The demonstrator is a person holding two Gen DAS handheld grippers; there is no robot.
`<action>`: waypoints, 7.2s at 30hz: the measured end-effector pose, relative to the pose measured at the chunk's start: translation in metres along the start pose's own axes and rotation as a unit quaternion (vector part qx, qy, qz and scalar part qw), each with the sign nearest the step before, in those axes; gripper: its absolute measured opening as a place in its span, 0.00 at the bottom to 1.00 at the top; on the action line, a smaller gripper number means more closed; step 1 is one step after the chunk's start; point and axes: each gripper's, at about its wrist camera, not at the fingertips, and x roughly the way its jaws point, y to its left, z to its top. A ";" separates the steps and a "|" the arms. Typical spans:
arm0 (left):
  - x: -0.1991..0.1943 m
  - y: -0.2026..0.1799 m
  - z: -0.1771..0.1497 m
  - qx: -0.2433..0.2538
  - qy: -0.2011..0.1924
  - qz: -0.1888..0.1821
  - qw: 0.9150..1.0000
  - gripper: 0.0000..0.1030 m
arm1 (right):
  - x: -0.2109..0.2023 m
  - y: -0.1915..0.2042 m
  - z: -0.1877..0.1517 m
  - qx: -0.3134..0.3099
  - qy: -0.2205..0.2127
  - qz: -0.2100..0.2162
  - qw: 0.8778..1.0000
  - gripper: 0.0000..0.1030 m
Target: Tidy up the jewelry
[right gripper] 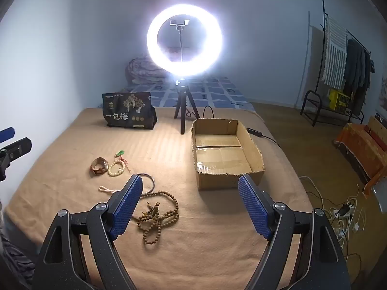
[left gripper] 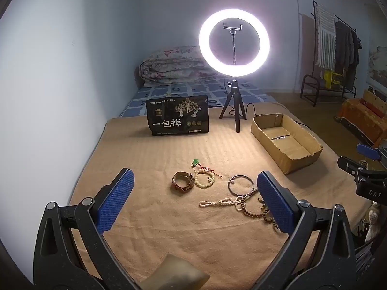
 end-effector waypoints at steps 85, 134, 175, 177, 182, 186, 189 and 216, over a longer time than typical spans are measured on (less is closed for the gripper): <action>-0.001 0.007 0.011 -0.005 -0.003 -0.002 1.000 1.00 | 0.004 0.004 -0.004 0.001 0.003 0.001 1.000 0.79; 0.170 0.092 -0.021 -0.133 0.229 -0.039 0.964 0.61 | 0.139 0.017 -0.053 0.018 0.254 0.098 0.962 0.79; 0.298 0.085 -0.041 -0.164 0.317 -0.046 0.933 0.08 | 0.193 0.056 -0.061 -0.016 0.297 0.116 0.948 0.16; 0.294 0.085 -0.037 -0.163 0.308 -0.044 0.936 0.08 | 0.193 0.052 -0.053 -0.017 0.280 0.119 0.952 0.16; 0.277 0.085 -0.023 -0.170 0.280 -0.050 0.944 0.08 | 0.172 0.052 -0.029 -0.004 0.229 0.134 0.964 0.16; 0.260 0.081 -0.009 -0.166 0.254 -0.056 0.951 0.08 | 0.156 0.041 -0.013 0.000 0.190 0.143 0.971 0.16; 0.249 0.078 -0.001 -0.168 0.240 -0.064 0.954 0.08 | 0.150 0.036 -0.001 0.005 0.162 0.146 0.976 0.16; 0.239 -0.080 0.080 -0.087 0.180 -0.201 0.959 0.08 | 0.162 -0.086 0.062 0.051 0.071 0.037 0.995 0.16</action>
